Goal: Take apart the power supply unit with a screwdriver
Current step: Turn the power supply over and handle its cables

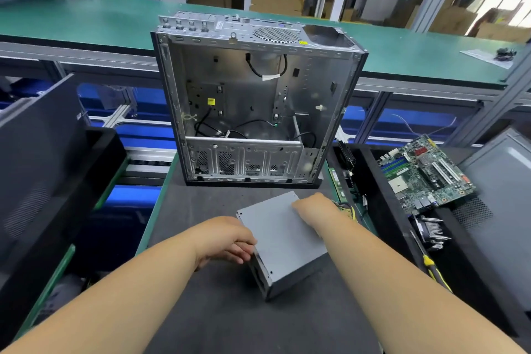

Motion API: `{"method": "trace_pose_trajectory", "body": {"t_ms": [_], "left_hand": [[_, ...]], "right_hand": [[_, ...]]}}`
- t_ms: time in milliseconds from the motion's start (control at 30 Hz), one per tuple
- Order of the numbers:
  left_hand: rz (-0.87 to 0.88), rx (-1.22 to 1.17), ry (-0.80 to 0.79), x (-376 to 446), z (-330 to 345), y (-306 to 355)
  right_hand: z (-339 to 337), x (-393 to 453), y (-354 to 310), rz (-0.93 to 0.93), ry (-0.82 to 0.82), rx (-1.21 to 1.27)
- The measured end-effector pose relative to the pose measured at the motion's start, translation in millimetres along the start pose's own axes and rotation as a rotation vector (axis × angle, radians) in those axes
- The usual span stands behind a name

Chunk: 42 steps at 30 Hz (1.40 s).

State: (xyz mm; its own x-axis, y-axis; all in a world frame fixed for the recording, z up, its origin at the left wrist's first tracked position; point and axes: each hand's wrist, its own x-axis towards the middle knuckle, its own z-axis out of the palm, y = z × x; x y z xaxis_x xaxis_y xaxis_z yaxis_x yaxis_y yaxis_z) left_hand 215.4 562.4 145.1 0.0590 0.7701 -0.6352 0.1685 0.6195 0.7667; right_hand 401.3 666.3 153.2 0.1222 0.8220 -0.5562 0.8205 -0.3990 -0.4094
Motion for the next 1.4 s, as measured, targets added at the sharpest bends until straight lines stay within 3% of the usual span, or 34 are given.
{"method": "trace_pose_trajectory", "body": {"t_ms": [167,267,333,500,600,700,867,1100,1400], "left_hand": [[-0.024,0.094,0.097,7,-3,-2],[0.036,0.394,0.311,19,-10,-8],[0.105,0.442,0.434,23,-17,-14],[0.246,0.159,0.194,39,-21,-28],[0.266,0.111,0.217,46,-16,-37],[0.137,0.046,0.330,43,-8,-39],[-0.058,-0.159,0.172,26,13,-22],[-0.079,-0.019,0.225,12,24,-1],[-0.117,0.506,0.270,1,28,21]], "right_hand": [[-2,2,-14,-0.038,0.011,-0.135],[-6,3,-25,-0.089,-0.001,-0.261],[-8,0,-31,-0.136,-0.015,-0.334],[-14,-7,-39,-0.147,-0.055,-0.512],[-18,-5,-33,-0.143,-0.070,-0.558],[-21,-9,-28,-0.109,-0.095,-0.558],[-25,-18,-23,-0.137,-0.140,-0.649],[-19,-16,-11,-0.183,-0.085,-0.654],[-16,-16,-3,-0.229,-0.059,-0.620]]}}
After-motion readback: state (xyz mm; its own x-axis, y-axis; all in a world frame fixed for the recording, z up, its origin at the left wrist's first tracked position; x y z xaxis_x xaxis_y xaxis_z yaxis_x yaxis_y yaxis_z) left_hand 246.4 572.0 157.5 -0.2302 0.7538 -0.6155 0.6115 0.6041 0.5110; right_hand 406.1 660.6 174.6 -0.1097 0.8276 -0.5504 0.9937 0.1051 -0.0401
